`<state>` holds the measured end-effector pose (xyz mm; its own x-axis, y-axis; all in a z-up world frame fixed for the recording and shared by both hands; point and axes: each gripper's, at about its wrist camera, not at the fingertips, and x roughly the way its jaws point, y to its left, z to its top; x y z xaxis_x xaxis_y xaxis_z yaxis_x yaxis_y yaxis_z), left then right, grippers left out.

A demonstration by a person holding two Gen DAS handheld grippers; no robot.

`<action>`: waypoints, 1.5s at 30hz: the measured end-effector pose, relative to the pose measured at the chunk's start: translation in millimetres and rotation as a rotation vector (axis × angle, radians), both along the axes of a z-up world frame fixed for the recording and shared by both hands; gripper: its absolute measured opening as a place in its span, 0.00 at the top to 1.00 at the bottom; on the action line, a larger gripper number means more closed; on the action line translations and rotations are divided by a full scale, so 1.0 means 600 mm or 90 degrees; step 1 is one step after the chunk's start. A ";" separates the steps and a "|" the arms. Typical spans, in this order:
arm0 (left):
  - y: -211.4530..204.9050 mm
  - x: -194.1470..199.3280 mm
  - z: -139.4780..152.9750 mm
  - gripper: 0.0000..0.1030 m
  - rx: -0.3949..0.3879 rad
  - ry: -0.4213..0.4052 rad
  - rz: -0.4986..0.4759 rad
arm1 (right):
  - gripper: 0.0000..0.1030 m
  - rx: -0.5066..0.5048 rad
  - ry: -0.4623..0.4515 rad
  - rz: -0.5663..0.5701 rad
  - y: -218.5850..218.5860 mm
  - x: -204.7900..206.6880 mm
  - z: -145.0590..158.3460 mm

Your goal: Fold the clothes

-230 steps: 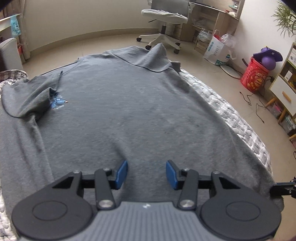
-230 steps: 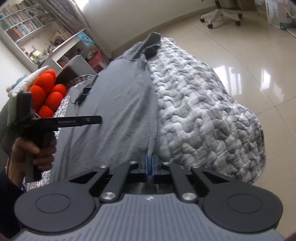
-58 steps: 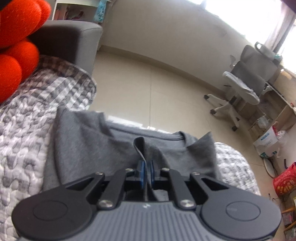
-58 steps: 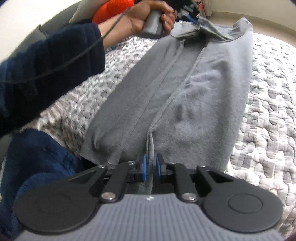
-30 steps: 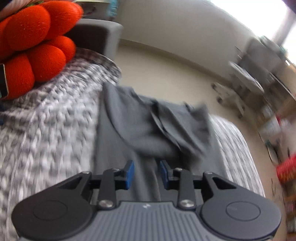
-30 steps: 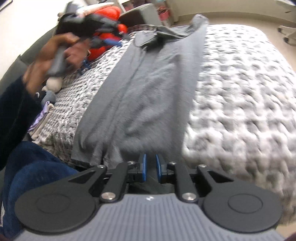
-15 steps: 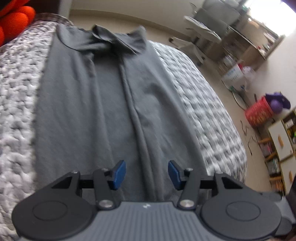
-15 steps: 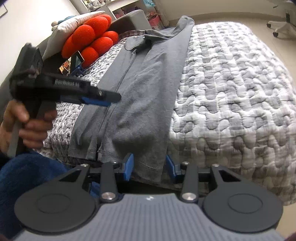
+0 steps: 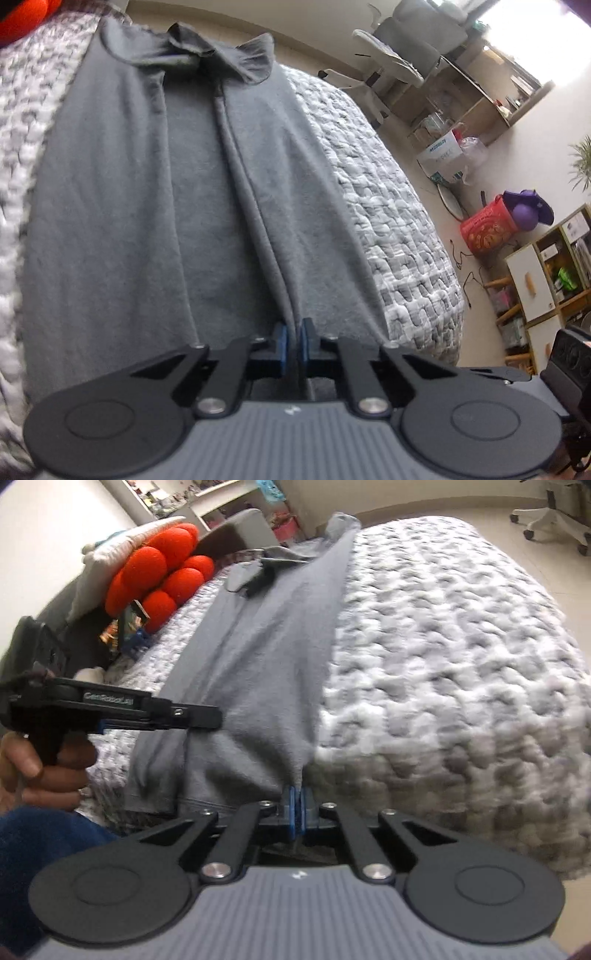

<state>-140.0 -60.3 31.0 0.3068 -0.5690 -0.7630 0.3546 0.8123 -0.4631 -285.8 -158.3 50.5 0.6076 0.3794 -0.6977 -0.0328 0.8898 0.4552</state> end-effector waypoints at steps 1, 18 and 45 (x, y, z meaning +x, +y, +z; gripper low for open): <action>-0.001 0.000 -0.006 0.93 0.009 0.002 0.004 | 0.98 0.002 -0.001 -0.001 -0.001 -0.001 0.000; -0.003 -0.008 -0.003 0.94 0.009 -0.024 -0.019 | 0.92 -0.010 0.003 0.018 0.017 0.030 -0.010; -0.022 -0.014 0.000 0.95 -0.036 -0.025 -0.062 | 0.97 -0.010 -0.027 -0.008 0.002 0.030 0.011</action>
